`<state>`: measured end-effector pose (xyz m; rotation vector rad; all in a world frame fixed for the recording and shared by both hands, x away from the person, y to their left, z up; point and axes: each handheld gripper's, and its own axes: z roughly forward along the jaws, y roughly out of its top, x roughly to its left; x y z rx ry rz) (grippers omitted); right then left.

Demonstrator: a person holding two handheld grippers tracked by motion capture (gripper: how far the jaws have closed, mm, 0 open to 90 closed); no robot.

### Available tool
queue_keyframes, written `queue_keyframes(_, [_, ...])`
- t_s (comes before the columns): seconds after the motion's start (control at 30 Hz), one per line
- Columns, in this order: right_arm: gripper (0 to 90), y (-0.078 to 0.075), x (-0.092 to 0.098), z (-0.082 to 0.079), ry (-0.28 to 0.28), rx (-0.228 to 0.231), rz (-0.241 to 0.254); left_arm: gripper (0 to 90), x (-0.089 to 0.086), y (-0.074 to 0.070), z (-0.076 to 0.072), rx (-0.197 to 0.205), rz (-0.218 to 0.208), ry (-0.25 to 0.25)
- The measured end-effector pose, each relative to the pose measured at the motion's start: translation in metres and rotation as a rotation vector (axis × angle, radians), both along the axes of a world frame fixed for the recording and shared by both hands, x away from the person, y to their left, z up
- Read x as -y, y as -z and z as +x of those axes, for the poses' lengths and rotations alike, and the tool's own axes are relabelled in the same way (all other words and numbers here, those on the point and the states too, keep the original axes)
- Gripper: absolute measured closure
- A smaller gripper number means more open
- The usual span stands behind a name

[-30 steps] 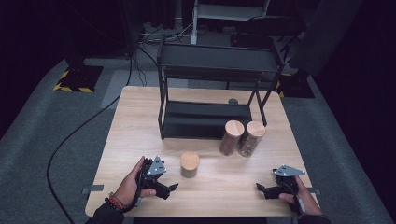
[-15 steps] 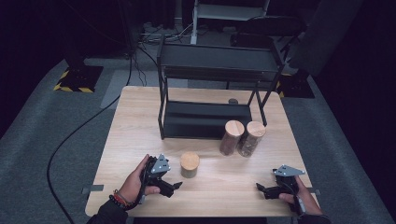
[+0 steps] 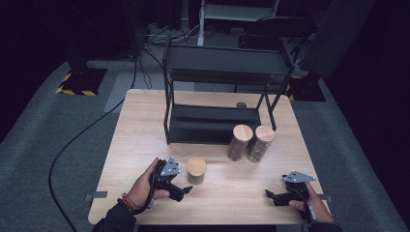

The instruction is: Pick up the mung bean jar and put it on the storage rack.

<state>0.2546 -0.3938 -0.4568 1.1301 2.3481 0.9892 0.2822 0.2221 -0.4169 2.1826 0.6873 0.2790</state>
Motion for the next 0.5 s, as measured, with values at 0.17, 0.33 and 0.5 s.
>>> queue_keyframes(0.17, [0.0, 0.0, 0.0, 0.0, 0.0, 0.0, 0.0, 2.0, 0.0023, 0.0001, 0.003, -0.004, -0.005, 0.004])
queue_keyframes(0.33, [0.0, 0.0, 0.0, 0.0, 0.0, 0.0, 0.0, 2.1, 0.0051, 0.0002, 0.0054, -0.007, -0.009, 0.005])
queue_keyframes(0.5, [0.1, 0.0, 0.0, 0.0, 0.0, 0.0, 0.0, 2.2, 0.0081, 0.0006, 0.0093, -0.007, -0.012, 0.009])
